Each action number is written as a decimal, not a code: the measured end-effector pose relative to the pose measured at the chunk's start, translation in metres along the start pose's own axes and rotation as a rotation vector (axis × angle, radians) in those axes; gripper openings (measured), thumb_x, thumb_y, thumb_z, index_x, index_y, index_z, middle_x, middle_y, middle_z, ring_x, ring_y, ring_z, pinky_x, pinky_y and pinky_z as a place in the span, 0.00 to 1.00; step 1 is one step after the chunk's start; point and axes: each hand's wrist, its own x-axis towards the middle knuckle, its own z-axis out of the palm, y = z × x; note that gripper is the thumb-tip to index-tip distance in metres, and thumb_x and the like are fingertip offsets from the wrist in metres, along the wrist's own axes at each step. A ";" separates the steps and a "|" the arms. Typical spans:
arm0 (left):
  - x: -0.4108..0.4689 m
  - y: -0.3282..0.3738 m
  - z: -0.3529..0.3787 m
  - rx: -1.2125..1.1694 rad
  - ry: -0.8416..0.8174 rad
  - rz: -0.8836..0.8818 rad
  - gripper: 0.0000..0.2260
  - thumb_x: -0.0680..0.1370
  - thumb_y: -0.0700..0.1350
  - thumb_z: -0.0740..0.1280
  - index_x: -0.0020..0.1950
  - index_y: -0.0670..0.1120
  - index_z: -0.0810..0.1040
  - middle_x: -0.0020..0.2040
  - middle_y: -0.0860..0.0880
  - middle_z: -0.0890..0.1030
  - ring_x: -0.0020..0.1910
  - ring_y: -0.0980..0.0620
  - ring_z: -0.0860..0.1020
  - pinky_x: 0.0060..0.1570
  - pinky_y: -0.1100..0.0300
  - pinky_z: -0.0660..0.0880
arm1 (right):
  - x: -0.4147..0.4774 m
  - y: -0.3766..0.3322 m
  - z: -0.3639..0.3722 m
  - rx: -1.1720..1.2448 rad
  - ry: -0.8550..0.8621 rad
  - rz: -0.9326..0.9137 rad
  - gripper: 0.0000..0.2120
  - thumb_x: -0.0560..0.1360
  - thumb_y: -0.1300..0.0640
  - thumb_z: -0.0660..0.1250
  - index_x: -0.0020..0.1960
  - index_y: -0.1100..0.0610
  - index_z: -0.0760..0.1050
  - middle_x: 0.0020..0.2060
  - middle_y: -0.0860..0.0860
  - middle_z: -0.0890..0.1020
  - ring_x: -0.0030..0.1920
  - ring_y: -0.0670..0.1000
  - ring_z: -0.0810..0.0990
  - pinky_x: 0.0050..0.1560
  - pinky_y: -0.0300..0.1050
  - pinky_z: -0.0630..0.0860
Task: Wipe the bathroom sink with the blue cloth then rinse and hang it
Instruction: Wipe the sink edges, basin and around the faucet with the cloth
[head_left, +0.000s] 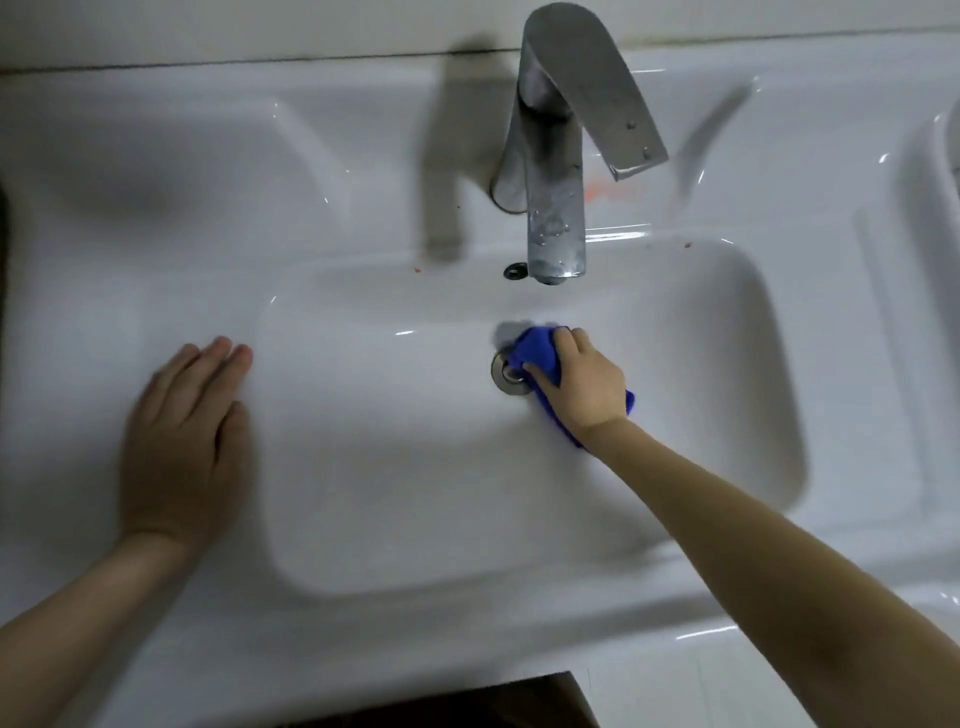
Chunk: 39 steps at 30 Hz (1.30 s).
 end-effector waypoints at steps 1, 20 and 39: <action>0.000 0.002 -0.001 0.001 0.004 -0.003 0.21 0.82 0.44 0.52 0.73 0.40 0.71 0.72 0.39 0.72 0.72 0.37 0.67 0.73 0.43 0.63 | -0.009 0.010 -0.009 -0.053 -0.059 -0.061 0.21 0.78 0.44 0.65 0.63 0.57 0.71 0.56 0.54 0.76 0.44 0.59 0.78 0.36 0.46 0.68; -0.008 -0.090 0.055 0.006 -0.224 -0.174 0.24 0.80 0.52 0.51 0.76 0.53 0.67 0.78 0.55 0.64 0.76 0.49 0.64 0.75 0.47 0.61 | -0.113 -0.079 -0.036 0.079 -0.521 0.143 0.17 0.72 0.38 0.67 0.46 0.51 0.72 0.39 0.48 0.78 0.40 0.54 0.77 0.38 0.45 0.69; 0.000 0.002 0.000 -0.004 0.016 -0.028 0.20 0.82 0.43 0.54 0.72 0.43 0.71 0.71 0.38 0.73 0.70 0.36 0.69 0.74 0.47 0.62 | -0.094 -0.041 -0.017 0.089 -0.433 0.152 0.18 0.69 0.35 0.68 0.43 0.48 0.69 0.35 0.43 0.75 0.37 0.50 0.75 0.32 0.43 0.64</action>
